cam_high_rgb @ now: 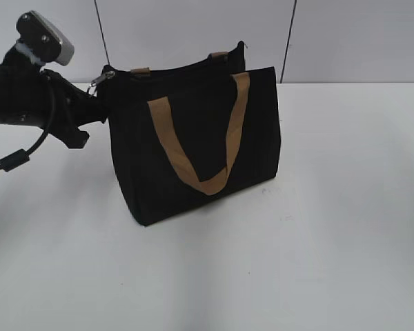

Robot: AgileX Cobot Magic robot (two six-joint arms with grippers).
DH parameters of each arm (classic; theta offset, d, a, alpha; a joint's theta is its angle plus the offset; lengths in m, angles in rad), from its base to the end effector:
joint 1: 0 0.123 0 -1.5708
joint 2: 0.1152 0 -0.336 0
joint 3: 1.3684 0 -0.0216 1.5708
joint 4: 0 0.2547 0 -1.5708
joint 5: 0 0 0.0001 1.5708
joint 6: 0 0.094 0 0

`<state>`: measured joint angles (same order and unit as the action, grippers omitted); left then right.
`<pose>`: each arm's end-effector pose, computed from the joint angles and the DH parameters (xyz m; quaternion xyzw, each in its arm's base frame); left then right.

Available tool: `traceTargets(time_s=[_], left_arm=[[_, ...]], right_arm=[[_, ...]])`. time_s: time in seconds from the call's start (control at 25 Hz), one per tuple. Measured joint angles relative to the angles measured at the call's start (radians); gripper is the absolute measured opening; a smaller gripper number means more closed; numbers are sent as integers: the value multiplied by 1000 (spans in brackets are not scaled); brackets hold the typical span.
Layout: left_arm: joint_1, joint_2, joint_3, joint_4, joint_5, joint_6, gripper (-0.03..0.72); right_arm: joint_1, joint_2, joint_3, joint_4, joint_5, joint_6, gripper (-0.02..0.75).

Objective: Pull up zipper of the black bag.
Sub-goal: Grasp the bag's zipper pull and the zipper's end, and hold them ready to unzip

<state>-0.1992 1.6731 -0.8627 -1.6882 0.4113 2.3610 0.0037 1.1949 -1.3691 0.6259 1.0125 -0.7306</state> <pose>0.3310 -0.1050 0.2450 0.4483 0.7647 -0.0801 0.4559 0.2184 0.0475 0.4847 -0.2707 0.8308 0.1498 0.4626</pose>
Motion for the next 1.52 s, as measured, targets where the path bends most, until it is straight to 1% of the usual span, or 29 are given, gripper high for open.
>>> traceTargets(time_s=[0.08,0.16,0.28,0.4,0.48,0.6,0.72,0.88,1.0,1.16,1.52], left_arm=[[0,-44,12,27,-14,-6,26],[0,-83,28,42,-23,-10,26],[0,-134,54,63,-24,-11,26],[0,-170,66,92,-24,-11,25],[0,-186,67,97,-25,-11,25],[0,-200,67,97,-24,-11,25],[0,-201,68,97,-23,-11,24],[0,-201,68,94,-22,-11,24],[0,-201,68,94,-22,-11,24],[0,-201,68,94,-20,-11,24],[0,-201,68,94,-20,-14,24]], right_arm=[[63,28,0,5,-21,2,404],[148,65,0,9,-58,17,403],[273,141,0,10,-148,70,403],[371,222,0,12,-248,156,403],[417,277,-5,12,-291,179,402],[484,368,-49,10,-303,158,402],[529,459,-128,8,-302,83,396],[552,556,-216,7,-297,42,336],[562,605,-236,0,-296,-34,298],[598,645,-237,-8,-286,-158,286],[615,716,-237,-35,-324,-96,284]])
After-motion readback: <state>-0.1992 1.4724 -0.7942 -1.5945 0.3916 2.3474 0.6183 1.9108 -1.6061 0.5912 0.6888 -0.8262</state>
